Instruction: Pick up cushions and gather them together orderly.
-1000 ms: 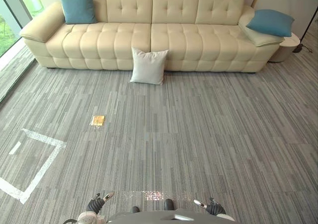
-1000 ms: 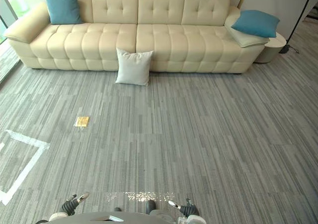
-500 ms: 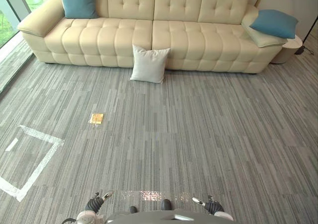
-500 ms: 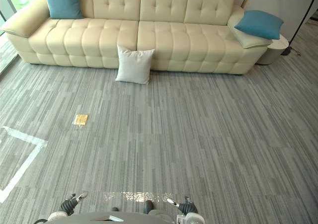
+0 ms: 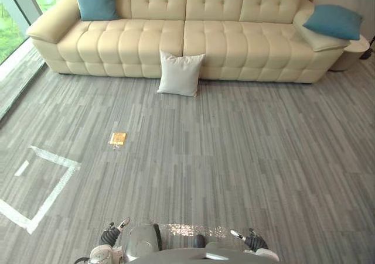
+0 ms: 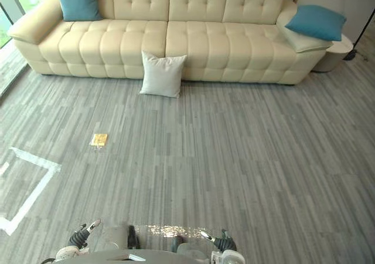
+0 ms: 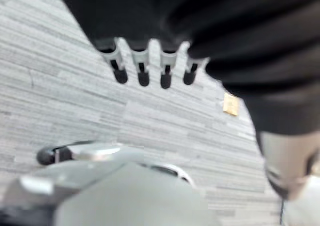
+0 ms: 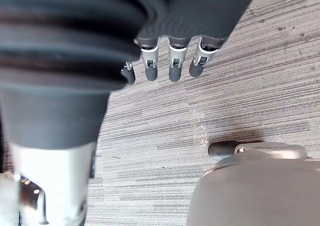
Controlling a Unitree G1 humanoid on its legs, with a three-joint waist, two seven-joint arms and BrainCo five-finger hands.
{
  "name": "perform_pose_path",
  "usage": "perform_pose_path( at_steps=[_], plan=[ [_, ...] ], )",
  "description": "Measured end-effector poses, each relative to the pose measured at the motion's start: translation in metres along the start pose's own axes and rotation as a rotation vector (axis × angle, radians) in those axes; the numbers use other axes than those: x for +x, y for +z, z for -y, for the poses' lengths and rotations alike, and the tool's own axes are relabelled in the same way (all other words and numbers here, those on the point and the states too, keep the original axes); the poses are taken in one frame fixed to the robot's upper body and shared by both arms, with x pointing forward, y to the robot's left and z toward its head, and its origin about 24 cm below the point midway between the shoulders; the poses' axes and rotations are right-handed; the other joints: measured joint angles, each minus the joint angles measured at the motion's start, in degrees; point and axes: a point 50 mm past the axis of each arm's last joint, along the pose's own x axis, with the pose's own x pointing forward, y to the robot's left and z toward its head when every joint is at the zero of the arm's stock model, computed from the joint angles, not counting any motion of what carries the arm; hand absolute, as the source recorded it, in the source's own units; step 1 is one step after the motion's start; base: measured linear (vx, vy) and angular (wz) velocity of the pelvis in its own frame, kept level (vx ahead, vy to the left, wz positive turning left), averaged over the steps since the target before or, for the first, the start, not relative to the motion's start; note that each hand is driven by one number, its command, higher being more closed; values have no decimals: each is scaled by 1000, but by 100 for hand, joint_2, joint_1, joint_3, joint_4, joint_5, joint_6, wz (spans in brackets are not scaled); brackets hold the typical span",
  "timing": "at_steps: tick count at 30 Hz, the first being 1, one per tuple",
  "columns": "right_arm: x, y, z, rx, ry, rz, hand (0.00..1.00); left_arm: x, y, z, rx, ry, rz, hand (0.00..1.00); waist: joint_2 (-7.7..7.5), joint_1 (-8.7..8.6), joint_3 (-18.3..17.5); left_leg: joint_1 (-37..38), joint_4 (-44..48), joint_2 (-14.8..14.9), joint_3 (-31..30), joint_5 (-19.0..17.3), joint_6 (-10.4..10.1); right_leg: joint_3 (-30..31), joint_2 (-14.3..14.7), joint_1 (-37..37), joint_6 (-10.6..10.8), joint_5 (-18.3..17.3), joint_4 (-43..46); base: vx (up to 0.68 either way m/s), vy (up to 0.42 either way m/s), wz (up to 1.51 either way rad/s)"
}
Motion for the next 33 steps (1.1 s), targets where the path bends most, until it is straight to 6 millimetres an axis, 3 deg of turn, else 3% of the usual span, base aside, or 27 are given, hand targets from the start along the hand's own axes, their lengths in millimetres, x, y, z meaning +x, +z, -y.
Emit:
perform_pose_path(
  at_steps=[2,4,6,7,8,10,12,13,15,16,17,18,19,21,23,24,25,26,27,28,29,30,33],
  plan=[
    [1,5,-13,11,34,13,0,0,0,-1,0,3,-3,0,-60,-29,-41,-32,264,-167,19,-249,222,49,-169,-86,211,-215,396,376,180,7],
    [0,4,-21,27,52,11,0,0,-2,-1,-6,5,-9,0,-79,6,-89,120,226,-276,67,-412,291,202,-254,-454,503,-408,1349,324,133,3],
    [0,6,-24,40,56,17,0,-1,-4,-6,2,14,-16,0,-185,-53,-126,461,133,-438,99,-580,384,408,-343,-989,1116,-353,2966,345,94,13],
    [1,7,-27,44,64,22,0,-1,-4,-9,9,20,-18,0,-281,-87,-119,792,60,-557,23,-704,479,457,-365,-1340,1130,83,4058,499,68,33],
    [1,9,-29,47,68,28,0,-1,-3,-11,21,20,-13,0,-256,-177,-72,1233,-49,-619,-138,-844,545,289,-400,-1627,1043,178,5100,611,32,47],
    [1,15,-30,50,71,58,0,0,0,-8,22,14,-5,0,-244,-247,-49,1890,-340,-586,-364,-954,548,-150,-359,-1901,403,-198,5745,465,-51,44],
    [1,25,-29,47,74,103,0,1,3,-1,15,-4,4,0,-88,-341,9,2646,-821,-306,-490,-950,504,-898,-164,-2408,-190,-627,5365,442,-95,48],
    [2,32,-29,50,77,136,0,2,7,5,10,-18,14,0,-23,-411,42,2846,-878,-132,-520,-934,477,-1188,-73,-2746,-328,-690,4737,499,-140,57],
    [1,39,-29,53,86,164,0,3,12,16,11,-46,25,0,-32,-492,47,3022,-915,1,-640,-934,477,-1219,25,-3173,-344,-427,3561,565,-220,61],
    [1,40,-30,52,89,169,0,2,10,22,17,-63,22,0,-78,-537,60,3204,-980,0,-724,-935,474,-1158,31,-3188,-318,36,2488,594,-278,78],
    [1,39,-32,53,94,163,0,3,12,23,30,-68,35,0,-217,-578,77,3513,-1015,-37,-832,-998,268,-975,14,-2984,-353,1221,1450,689,-285,66],
    [1,39,-32,53,96,164,0,3,13,24,30,-70,36,0,-186,-595,91,3580,-1009,1,-856,-987,178,-975,40,-2895,-426,1671,1368,775,-322,30],
    [5,52,-30,22,95,187,0,3,16,39,16,-102,41,0,138,-532,184,3554,-1041,115,-1001,-858,74,-982,219,-2894,-536,1379,1671,697,-289,1],
    [6,53,-30,46,92,186,0,2,14,45,0,-113,37,0,152,-560,232,3652,-963,106,-1025,-482,-43,-994,225,-2898,-599,991,2220,493,-215,-2],
    [5,48,-29,42,93,171,0,1,14,49,-34,-112,34,0,238,-560,180,3535,-46,347,-1164,-57,-417,-1200,335,-2580,-704,396,2521,497,-190,8],
    [5,49,-29,44,94,175,0,2,16,48,-46,-108,40,0,246,-569,182,3349,382,400,-1205,70,-432,-1253,346,-2489,-718,314,2490,464,-161,12],
    [4,47,-28,45,92,176,0,3,19,47,-69,-100,47,0,261,-565,194,2898,1330,467,-1311,581,-543,-1286,398,-2280,-740,175,2421,458,-127,3],
    [3,45,-27,40,91,174,0,2,20,46,-103,-87,53,0,312,-513,209,2427,2345,630,-1303,1422,-793,-1259,505,-1946,-795,85,2173,454,-105,-1],
    [2,43,-24,40,84,169,0,2,21,46,-119,-84,57,0,349,-514,230,2072,3118,811,-1243,1256,-828,-1274,607,-1699,-830,42,1988,462,-47,-16],
    [2,40,-22,42,78,156,0,2,23,46,-130,-83,70,0,412,-467,241,1673,3863,979,-1086,772,-749,-1262,691,-1344,-917,-22,1797,421,-12,-11],
    [1,35,-22,45,78,141,0,2,28,45,-131,-81,87,0,335,-414,277,1331,4240,1039,-937,353,-683,-1240,707,-962,-908,-69,1572,557,0,-13],
    [0,29,-22,55,76,125,0,2,31,43,-129,-79,106,0,286,-342,256,874,4210,1041,-722,-96,-560,-1172,703,-467,-878,-103,1181,461,12,-12],
    [-1,25,-24,63,79,112,0,2,36,42,-129,-79,128,0,217,-183,242,329,3190,938,-361,-608,-382,-913,578,22,-730,-86,866,354,83,-46]
  ],
)
